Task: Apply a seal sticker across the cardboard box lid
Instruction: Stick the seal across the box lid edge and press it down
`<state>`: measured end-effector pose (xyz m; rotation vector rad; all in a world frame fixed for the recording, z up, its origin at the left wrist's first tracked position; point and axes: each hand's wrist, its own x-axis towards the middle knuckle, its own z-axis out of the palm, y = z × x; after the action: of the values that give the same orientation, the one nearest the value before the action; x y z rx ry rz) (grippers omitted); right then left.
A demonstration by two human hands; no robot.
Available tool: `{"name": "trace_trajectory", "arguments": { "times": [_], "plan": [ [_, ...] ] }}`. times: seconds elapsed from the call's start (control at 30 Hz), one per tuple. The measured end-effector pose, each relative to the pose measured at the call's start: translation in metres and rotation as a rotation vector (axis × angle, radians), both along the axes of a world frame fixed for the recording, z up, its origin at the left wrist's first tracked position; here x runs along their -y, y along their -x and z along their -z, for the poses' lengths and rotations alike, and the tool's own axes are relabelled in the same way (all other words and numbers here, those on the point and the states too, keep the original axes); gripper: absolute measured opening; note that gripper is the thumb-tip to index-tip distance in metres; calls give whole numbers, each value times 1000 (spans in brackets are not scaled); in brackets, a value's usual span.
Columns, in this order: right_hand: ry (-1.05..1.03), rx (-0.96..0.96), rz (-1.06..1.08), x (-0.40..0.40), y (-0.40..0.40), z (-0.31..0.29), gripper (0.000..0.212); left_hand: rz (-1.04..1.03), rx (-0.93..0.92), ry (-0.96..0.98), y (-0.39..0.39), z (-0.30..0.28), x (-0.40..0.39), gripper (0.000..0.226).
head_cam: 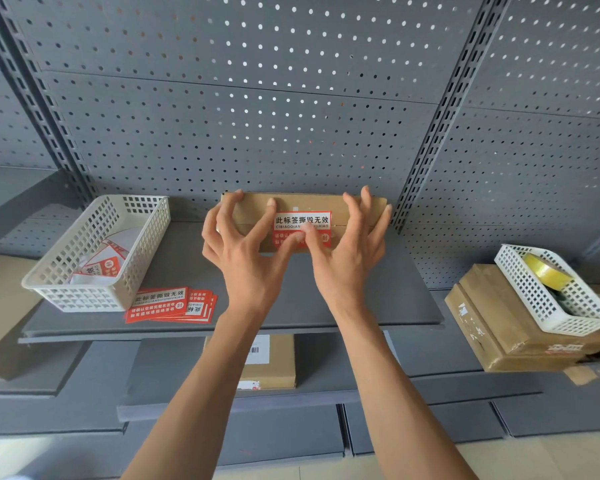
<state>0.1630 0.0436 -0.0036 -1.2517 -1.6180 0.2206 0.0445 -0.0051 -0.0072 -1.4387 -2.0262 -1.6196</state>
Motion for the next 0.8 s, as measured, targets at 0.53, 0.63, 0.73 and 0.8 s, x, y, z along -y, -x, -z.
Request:
{"name": "trace_trajectory", "arguments": {
  "times": [0.53,0.63,0.73,0.8],
  "plan": [
    [-5,-26,-110,-4,-18,5,58,26,-141,44,20,8,-1,52],
    [-6,-24,-128,-6,-22,6,57,33,-175,46,24,9,0,52],
    [-5,-8,-144,-7,-24,6,54,56,-185,54,27,9,1,51],
    [-8,-2,-150,-8,-25,6,53,70,-189,61,28,9,2,52]
  ]
}}
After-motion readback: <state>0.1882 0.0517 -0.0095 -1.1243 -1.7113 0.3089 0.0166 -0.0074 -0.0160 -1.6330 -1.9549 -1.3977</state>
